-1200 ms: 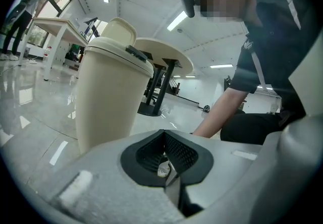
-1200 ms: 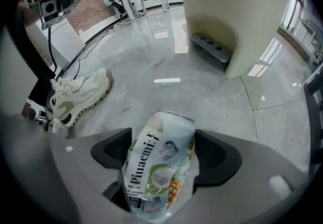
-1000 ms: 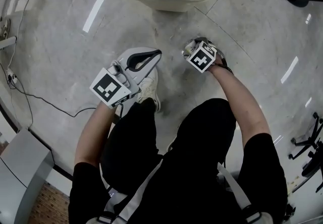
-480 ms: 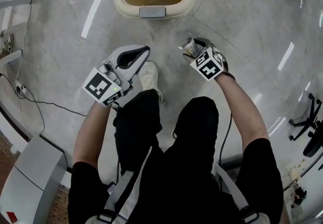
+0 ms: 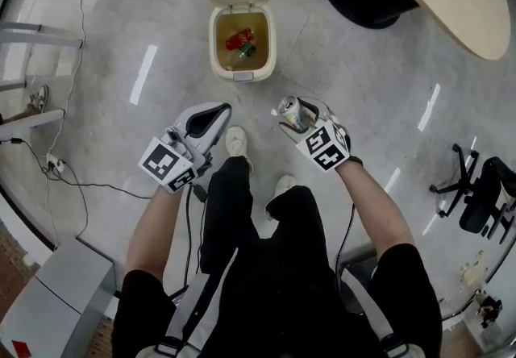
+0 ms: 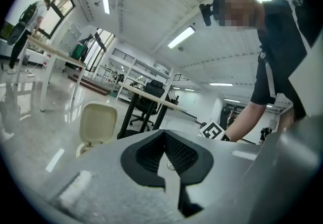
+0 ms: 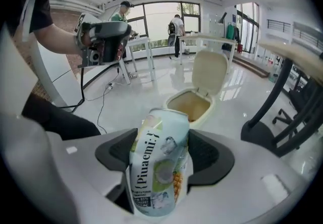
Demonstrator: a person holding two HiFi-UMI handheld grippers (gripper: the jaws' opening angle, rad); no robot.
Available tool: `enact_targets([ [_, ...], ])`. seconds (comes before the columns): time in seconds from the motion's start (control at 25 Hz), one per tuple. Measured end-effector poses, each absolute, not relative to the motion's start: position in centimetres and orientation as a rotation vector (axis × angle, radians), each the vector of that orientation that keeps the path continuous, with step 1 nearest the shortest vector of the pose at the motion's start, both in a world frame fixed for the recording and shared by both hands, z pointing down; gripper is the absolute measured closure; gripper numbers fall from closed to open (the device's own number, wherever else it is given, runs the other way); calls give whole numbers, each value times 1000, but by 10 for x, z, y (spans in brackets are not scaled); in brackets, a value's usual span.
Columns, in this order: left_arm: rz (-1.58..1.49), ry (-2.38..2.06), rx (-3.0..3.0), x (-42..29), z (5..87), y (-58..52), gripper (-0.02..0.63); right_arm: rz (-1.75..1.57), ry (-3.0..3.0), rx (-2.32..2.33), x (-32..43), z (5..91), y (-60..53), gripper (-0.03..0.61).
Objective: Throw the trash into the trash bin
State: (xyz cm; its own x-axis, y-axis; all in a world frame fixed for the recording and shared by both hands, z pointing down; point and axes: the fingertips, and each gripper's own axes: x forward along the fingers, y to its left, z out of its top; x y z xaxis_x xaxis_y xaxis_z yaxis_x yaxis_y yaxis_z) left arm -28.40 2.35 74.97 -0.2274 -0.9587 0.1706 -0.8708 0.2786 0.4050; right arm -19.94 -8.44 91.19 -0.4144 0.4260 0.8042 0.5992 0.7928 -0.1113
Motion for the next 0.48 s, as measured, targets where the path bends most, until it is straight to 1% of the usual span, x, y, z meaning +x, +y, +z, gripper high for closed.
enact_targets([
  [0.24,-285,-2239,1726,-290,606,24,614,-379,-2265,-793,-228,719,-74,259],
  [0.4,-296,-2313,1766,-294,529,27,614,-422,-2443,-773,-248,609,-74,259],
  [0.48,-302,-2356,1788,-310,500,21,614,-470,-2534,-764,-267,562,-79,259],
])
